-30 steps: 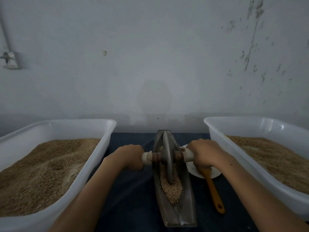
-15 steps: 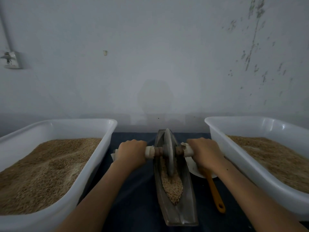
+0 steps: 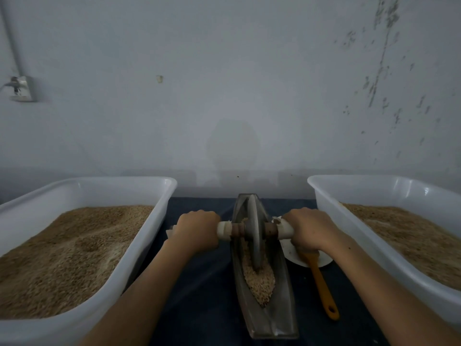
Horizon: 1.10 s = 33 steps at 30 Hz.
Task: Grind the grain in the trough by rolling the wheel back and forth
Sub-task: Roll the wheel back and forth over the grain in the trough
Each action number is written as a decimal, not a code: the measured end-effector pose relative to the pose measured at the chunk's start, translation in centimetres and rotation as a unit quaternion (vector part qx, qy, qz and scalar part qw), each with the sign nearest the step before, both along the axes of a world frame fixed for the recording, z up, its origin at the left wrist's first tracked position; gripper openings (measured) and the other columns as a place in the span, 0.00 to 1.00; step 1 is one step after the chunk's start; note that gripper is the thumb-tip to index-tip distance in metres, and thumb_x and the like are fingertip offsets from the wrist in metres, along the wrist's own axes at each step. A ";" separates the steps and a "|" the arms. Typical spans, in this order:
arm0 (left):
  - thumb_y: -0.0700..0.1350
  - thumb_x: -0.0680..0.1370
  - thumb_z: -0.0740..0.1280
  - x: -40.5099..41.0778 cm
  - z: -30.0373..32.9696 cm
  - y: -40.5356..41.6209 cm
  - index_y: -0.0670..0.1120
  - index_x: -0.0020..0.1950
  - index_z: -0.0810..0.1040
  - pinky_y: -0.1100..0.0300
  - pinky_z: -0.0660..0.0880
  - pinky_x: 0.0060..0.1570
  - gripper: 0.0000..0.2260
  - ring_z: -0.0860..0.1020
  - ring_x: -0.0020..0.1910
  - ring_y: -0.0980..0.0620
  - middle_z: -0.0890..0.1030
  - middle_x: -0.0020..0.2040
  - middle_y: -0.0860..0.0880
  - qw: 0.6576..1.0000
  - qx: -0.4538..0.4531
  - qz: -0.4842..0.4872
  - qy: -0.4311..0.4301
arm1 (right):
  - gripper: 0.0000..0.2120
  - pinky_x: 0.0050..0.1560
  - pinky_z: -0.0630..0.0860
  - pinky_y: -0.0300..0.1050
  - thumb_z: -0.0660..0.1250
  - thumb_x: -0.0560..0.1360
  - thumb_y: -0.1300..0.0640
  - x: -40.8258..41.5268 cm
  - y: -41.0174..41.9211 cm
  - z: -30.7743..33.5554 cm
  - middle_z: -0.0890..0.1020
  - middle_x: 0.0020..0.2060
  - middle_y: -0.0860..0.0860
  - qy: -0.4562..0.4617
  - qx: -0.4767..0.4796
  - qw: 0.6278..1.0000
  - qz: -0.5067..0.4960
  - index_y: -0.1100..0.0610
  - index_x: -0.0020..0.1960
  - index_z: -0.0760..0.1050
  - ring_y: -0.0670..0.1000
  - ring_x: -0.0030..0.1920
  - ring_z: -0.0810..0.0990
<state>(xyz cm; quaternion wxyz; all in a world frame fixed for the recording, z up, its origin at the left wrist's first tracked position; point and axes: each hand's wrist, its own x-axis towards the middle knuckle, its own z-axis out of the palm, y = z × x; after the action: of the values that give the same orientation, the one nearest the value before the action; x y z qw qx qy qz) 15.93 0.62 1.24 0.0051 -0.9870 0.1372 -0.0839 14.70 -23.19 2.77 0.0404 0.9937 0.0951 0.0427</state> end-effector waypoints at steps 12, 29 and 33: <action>0.48 0.73 0.69 0.1 0.2 0.2 0.49 0.54 0.75 0.57 0.74 0.48 0.11 0.77 0.45 0.51 0.77 0.45 0.52 0.997 -0.004 0.013 0.074 | 0.07 0.47 0.74 0.45 0.67 0.73 0.58 0.3 0.2 0.1 0.78 0.44 0.48 -0.010 -0.027 1.000 0.003 0.50 0.50 0.73 0.50 0.45 0.77; 0.49 0.75 0.67 0.2 -0.6 0.2 0.54 0.46 0.70 0.60 0.69 0.42 0.06 0.73 0.40 0.55 0.76 0.43 0.55 0.999 -0.030 0.007 -0.035 | 0.11 0.47 0.72 0.45 0.66 0.74 0.58 0.4 0.5 -0.7 0.79 0.48 0.49 -0.103 -0.016 0.994 0.013 0.48 0.45 0.64 0.51 0.47 0.77; 0.48 0.73 0.69 -0.1 0.2 0.2 0.49 0.52 0.75 0.56 0.75 0.49 0.09 0.78 0.46 0.51 0.79 0.48 0.50 0.999 -0.007 0.011 0.047 | 0.06 0.47 0.73 0.45 0.65 0.74 0.59 0.2 0.2 -0.2 0.79 0.47 0.49 -0.048 -0.023 0.999 0.011 0.50 0.49 0.72 0.51 0.47 0.77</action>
<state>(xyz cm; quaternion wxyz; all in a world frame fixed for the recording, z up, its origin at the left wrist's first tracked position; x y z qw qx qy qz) 15.86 0.82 1.39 -0.0071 -0.9913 0.1257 -0.0382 14.86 -22.99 2.59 0.0669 0.9882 0.1047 0.0891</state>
